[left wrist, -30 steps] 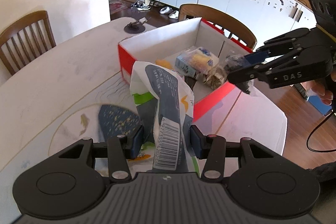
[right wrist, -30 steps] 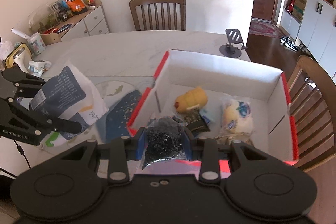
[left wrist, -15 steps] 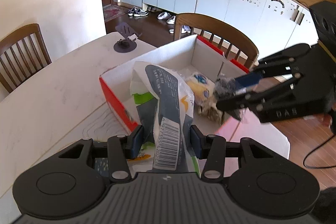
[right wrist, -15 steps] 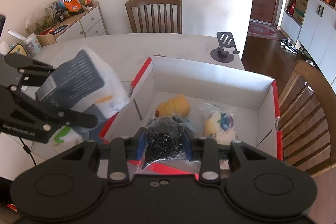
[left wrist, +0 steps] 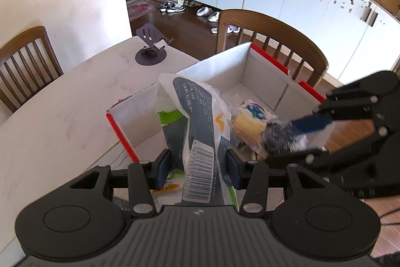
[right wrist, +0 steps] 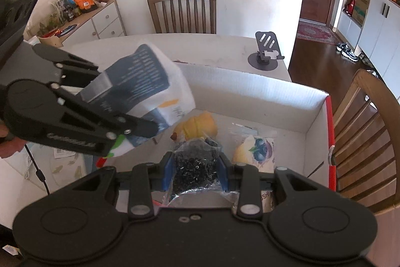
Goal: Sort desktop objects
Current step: 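Carry the white-and-blue bag and black seed packet over the red box with both tools, then open the left tool to drop the bag while the right tool releases the seed packet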
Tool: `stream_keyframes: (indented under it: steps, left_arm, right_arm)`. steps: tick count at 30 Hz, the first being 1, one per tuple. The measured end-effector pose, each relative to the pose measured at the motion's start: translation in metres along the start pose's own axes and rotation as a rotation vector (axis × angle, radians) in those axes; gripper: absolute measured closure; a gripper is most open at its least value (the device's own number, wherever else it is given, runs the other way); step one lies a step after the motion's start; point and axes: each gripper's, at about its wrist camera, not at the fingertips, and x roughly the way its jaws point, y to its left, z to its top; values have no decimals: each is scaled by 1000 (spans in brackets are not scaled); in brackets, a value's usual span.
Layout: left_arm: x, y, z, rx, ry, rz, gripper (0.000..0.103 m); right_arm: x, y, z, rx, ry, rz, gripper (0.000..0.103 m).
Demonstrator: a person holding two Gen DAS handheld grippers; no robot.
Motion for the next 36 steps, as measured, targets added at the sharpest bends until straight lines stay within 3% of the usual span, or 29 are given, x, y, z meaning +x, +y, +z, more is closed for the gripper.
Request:
stream_keyframes:
  steps: [12, 36]
  left_arm:
    - [40, 2, 14, -39, 39, 40, 57]
    - [78, -9, 1, -12, 105, 42, 56]
  right_arm:
    - [26, -6, -4, 5, 42, -2, 69]
    - [69, -15, -16, -9, 139, 7, 69]
